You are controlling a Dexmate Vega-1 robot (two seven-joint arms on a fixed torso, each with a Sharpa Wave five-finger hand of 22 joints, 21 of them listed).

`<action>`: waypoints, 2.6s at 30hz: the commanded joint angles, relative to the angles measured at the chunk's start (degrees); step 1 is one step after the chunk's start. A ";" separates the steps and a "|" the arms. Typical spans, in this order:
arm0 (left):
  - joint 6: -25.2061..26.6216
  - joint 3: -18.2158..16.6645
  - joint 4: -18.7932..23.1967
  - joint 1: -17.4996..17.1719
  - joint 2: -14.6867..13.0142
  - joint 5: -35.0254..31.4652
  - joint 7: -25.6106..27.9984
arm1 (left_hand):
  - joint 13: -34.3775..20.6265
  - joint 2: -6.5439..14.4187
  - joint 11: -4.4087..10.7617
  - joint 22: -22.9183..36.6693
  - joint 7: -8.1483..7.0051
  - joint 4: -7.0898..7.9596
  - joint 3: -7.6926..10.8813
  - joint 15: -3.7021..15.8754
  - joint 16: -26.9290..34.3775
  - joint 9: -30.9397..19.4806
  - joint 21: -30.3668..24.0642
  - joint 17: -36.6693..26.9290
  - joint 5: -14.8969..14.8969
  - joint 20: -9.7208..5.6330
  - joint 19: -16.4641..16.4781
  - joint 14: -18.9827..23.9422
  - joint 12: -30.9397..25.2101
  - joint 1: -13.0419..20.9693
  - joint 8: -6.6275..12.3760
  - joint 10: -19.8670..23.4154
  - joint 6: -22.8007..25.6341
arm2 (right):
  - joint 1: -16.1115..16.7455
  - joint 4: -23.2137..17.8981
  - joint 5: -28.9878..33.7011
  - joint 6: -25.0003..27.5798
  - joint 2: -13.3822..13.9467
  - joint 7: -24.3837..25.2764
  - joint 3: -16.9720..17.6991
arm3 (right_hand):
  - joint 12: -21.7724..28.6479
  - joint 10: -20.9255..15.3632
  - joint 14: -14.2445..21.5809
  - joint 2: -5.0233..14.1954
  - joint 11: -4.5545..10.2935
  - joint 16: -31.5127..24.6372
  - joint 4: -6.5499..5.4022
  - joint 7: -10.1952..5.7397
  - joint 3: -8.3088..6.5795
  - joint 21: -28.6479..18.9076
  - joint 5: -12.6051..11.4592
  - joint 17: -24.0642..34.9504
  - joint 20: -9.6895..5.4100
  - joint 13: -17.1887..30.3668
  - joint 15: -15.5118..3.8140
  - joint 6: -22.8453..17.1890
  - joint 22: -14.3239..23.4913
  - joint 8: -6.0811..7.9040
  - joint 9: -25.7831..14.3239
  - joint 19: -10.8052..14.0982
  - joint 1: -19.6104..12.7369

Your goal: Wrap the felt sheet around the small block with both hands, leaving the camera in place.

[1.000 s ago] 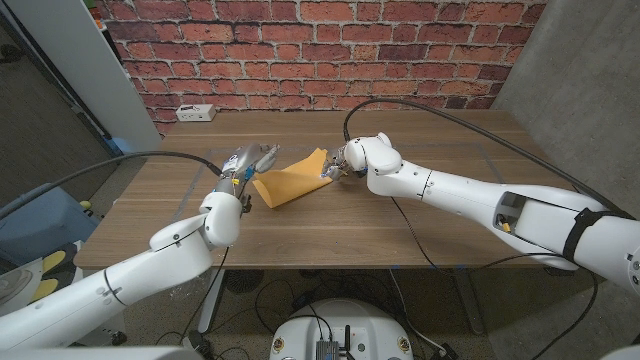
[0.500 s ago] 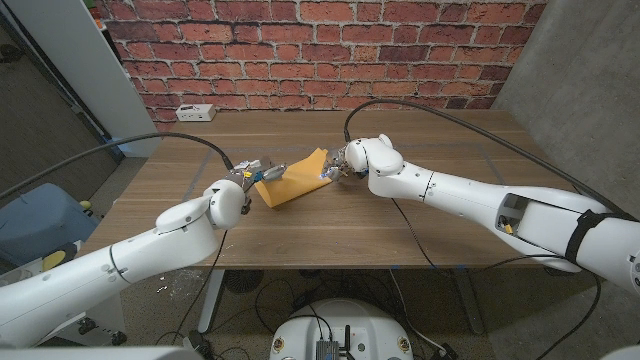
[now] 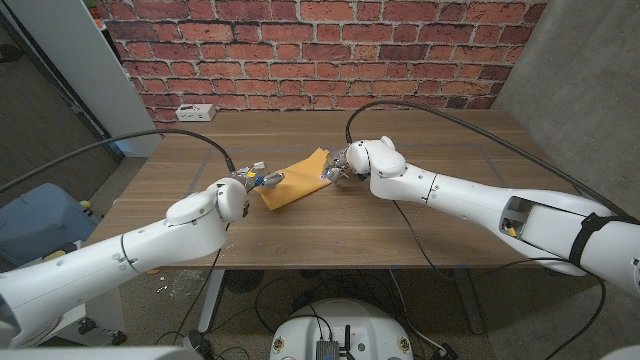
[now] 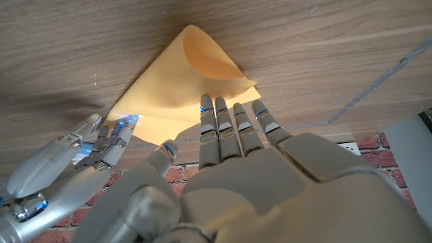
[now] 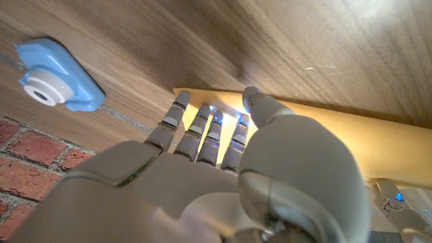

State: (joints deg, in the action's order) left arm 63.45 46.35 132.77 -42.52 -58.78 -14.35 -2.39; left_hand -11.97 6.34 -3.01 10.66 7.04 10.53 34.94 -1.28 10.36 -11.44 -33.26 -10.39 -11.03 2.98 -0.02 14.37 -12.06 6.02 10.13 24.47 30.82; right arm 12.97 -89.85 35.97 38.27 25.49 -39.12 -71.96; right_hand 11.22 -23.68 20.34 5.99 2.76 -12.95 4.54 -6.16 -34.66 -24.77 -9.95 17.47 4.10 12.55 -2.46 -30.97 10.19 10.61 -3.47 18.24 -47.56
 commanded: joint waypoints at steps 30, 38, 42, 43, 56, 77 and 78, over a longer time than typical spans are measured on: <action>7.63 6.44 -1.73 6.92 0.12 10.28 1.74 | -0.08 3.93 -1.36 0.18 -0.58 -0.12 1.35 -1.58 0.16 0.23 0.76 -0.09 -0.32 2.50 0.01 -2.83 0.61 -2.85 -0.19 -3.65 -7.82 | 4.91 -2.33 -4.55 0.38 1.38 10.54 3.36 | 1.60 -3.76 5.33 1.16 -1.89 -5.10 0.05 2.66 8.70 -0.28 -0.87 2.10 0.68 0.42 -3.86 -4.07 0.41 0.86 -7.55 4.04 5.16; 7.36 6.47 -1.41 7.01 -0.38 11.16 3.29 | -0.08 3.93 -1.38 0.18 -0.66 -0.12 1.47 -1.59 0.22 0.25 0.87 -0.09 -0.33 2.70 -0.12 -2.93 0.51 -3.08 0.02 -3.71 -7.98 | 6.74 -4.67 -4.70 -0.04 3.01 14.72 5.57 | 1.50 -3.51 5.00 1.09 -1.97 -5.16 -0.04 2.66 9.35 -0.22 -0.72 2.28 0.73 0.43 -3.93 -3.63 0.42 0.64 -7.55 4.07 5.66; 5.71 5.02 -0.94 5.19 -0.76 11.14 5.89 | -0.08 3.89 -1.45 0.19 -0.98 -0.10 1.54 -1.72 0.47 0.26 0.95 -0.10 -0.33 3.21 -0.19 -2.50 0.36 -3.31 0.21 -3.61 -8.01 | 9.07 -6.11 -6.04 -2.36 4.31 19.04 8.25 | 1.24 -2.84 4.43 1.45 -1.87 -5.08 0.18 2.56 9.45 -0.14 -0.73 2.41 0.79 0.43 -3.85 -3.25 0.42 0.47 -7.55 3.99 5.47; 5.23 4.64 -0.84 4.65 -0.80 10.99 6.69 | -0.09 3.87 -1.41 0.20 -1.32 -0.09 1.57 -1.86 0.62 0.26 0.97 -0.11 -0.33 3.42 -0.18 -2.16 0.26 -3.42 0.38 -3.46 -7.76 | 9.93 -6.47 -6.60 -3.22 4.63 20.61 9.22 | 1.09 -2.44 4.26 1.58 -1.79 -5.08 0.25 2.52 9.51 -0.10 -0.72 2.47 0.80 0.43 -3.85 -3.16 0.42 0.44 -7.56 3.94 5.44; -14.29 -11.42 -1.82 -11.84 -1.19 15.37 21.30 | -0.27 3.51 -0.57 0.11 -3.22 -1.28 3.33 -2.03 1.65 0.26 0.62 -0.03 -0.21 7.45 2.48 2.25 -0.68 -3.31 0.84 -2.00 -7.18 | 19.98 -6.96 -9.48 -16.81 6.24 42.91 18.66 | 0.01 1.51 -0.56 2.39 -1.22 -3.84 0.70 1.72 10.73 1.01 -0.43 3.02 1.19 0.49 -3.49 -0.27 0.41 -0.20 -7.59 1.97 5.97; -57.09 -27.27 -17.15 -27.24 6.75 16.96 35.26 | -0.36 2.28 -0.69 0.03 -6.32 -3.98 6.17 -2.16 0.74 0.37 0.96 0.27 0.28 7.62 4.18 1.87 0.37 -0.92 -0.23 -6.56 -15.58 | 26.69 0.00 -22.03 -35.42 1.04 58.24 29.07 | -0.33 6.06 -5.16 3.60 -1.90 -2.09 -1.44 1.53 12.24 1.83 -0.18 3.05 0.06 0.41 -2.38 4.86 0.38 -0.51 -7.64 1.38 10.17; -58.88 -27.78 -18.07 -27.30 7.04 17.42 34.66 | -0.36 2.16 -0.65 0.03 -6.42 -4.10 6.18 -2.10 0.73 0.38 0.99 0.28 0.31 7.61 4.20 1.90 0.37 -0.86 -0.23 -6.61 -15.76 | 26.96 0.01 -22.43 -35.85 0.87 58.71 29.40 | -0.30 6.09 -5.16 3.62 -1.93 -2.08 -1.58 1.57 12.30 1.85 -0.16 3.04 0.07 0.41 -2.26 4.95 0.38 -0.48 -7.64 1.40 10.40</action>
State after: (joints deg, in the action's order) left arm 26.47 25.56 123.06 -64.46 -55.88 1.23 28.65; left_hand -12.14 5.76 -3.86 10.68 0.91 7.02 40.78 -3.58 11.10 -10.91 -32.38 -10.12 -10.79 10.44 3.79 16.19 -11.86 4.55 10.13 18.39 15.82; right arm 36.77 -92.08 19.49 9.87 28.66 13.32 -47.24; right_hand 10.57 -17.86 15.26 9.54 1.21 -15.18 3.60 -4.51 -22.36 -23.05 -10.15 20.35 4.50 12.80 -2.20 -26.47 10.39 10.15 -10.92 19.43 -38.07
